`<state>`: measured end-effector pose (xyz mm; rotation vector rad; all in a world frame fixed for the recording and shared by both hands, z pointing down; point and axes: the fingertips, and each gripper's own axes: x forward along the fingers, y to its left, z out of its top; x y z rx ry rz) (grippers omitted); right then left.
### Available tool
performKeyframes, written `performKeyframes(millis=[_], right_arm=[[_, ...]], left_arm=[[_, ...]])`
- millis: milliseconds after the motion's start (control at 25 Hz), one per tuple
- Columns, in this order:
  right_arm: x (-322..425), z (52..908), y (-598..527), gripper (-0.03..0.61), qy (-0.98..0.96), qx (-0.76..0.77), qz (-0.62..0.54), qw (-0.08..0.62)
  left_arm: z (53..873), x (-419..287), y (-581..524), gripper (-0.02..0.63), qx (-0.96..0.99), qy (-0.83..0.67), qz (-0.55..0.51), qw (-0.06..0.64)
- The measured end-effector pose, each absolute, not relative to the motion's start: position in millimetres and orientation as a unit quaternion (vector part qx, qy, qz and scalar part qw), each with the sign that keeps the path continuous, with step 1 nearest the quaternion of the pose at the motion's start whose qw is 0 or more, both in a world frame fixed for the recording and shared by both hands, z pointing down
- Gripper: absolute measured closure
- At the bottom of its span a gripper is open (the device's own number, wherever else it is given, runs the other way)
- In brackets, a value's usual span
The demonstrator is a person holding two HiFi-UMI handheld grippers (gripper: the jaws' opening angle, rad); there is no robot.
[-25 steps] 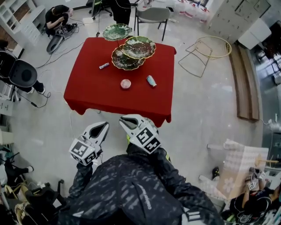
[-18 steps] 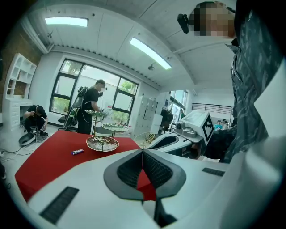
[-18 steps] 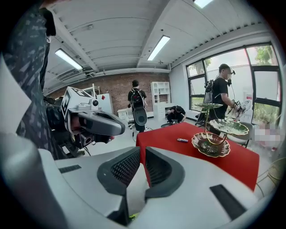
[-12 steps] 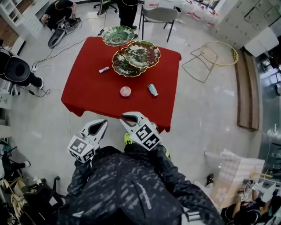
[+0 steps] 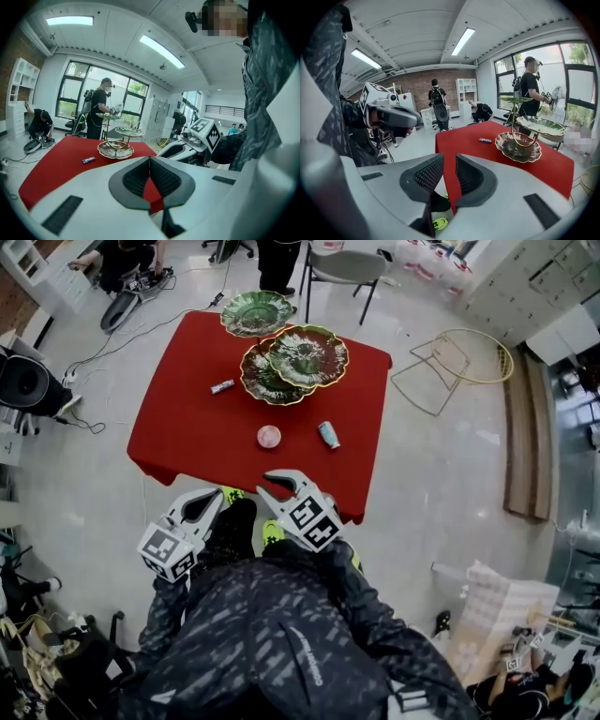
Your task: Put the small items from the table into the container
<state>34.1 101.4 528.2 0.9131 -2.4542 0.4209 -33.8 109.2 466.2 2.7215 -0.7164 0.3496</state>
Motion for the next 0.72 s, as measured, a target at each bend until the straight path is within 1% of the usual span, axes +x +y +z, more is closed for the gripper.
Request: performKeyframes(millis=[160, 320, 440, 720], right_arm=[[37.9, 545.4, 83.2, 0.484, -0.888, 0.347, 0.161, 0.255], [44.0, 571.4, 64.0, 0.43, -0.875, 0.356, 0.175, 0.276], [47.0, 592.2, 52.0, 0.405, -0.868, 0.356, 0.186, 0.291], [53.0, 631.5, 31.5, 0.341, -0.853, 0.364, 0.215, 0.305]], left_arm=[[469.4, -33.8, 96.2, 0.603, 0.95, -0.24, 0.114, 0.163], [472.7, -33.1, 82.5, 0.604, 0.952, -0.228, 0.12, 0.166], [476.2, -35.1, 69.4, 0.603, 0.952, -0.223, 0.123, 0.169], [480.8, -44.3, 43.7, 0.603, 0.95, -0.217, 0.132, 0.181]])
